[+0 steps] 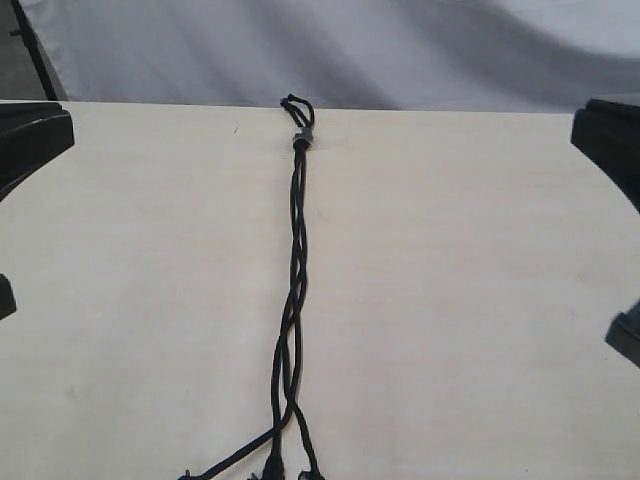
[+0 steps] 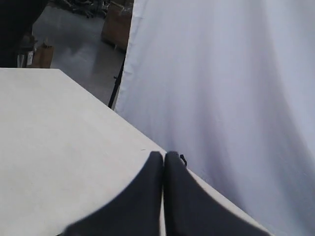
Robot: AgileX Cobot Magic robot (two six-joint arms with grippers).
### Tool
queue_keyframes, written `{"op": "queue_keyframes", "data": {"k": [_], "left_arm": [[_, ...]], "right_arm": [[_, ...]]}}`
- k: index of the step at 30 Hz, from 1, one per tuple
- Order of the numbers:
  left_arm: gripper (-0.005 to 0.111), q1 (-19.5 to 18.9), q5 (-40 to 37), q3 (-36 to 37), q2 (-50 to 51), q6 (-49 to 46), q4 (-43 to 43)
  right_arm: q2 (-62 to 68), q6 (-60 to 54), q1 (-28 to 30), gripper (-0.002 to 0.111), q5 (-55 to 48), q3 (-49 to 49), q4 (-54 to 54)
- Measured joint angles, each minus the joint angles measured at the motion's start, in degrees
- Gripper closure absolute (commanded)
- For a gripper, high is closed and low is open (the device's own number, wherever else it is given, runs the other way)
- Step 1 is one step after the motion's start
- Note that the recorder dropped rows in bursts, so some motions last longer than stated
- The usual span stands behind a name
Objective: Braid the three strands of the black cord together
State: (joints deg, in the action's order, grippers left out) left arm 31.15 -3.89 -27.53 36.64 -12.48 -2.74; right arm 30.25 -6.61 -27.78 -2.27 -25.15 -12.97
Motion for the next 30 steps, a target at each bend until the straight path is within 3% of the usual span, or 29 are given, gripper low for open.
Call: {"op": "queue_keyframes", "data": {"k": [10,22,26,30], "left_arm": [[0.106,0.0,0.0,0.0,0.0,0.0,-0.1],[0.106,-0.5,0.9,2.6,-2.6,-0.3,0.2],[0.106,-5.5,4.6,9.0,-8.2,-0.8,0.2],[0.106,-17.5,8.5,17.2,-15.9,-0.8,-2.3]], "right_arm": [[-10.0,0.7,0.0,0.108,0.0,4.1,2.1],[-12.4,0.8,0.0,0.108,0.0,4.1,2.2],[-12.4,0.9,0.0,0.108,0.0,4.1,2.2],[-12.4,0.9,0.0,0.108,0.0,4.1,2.2]]}}
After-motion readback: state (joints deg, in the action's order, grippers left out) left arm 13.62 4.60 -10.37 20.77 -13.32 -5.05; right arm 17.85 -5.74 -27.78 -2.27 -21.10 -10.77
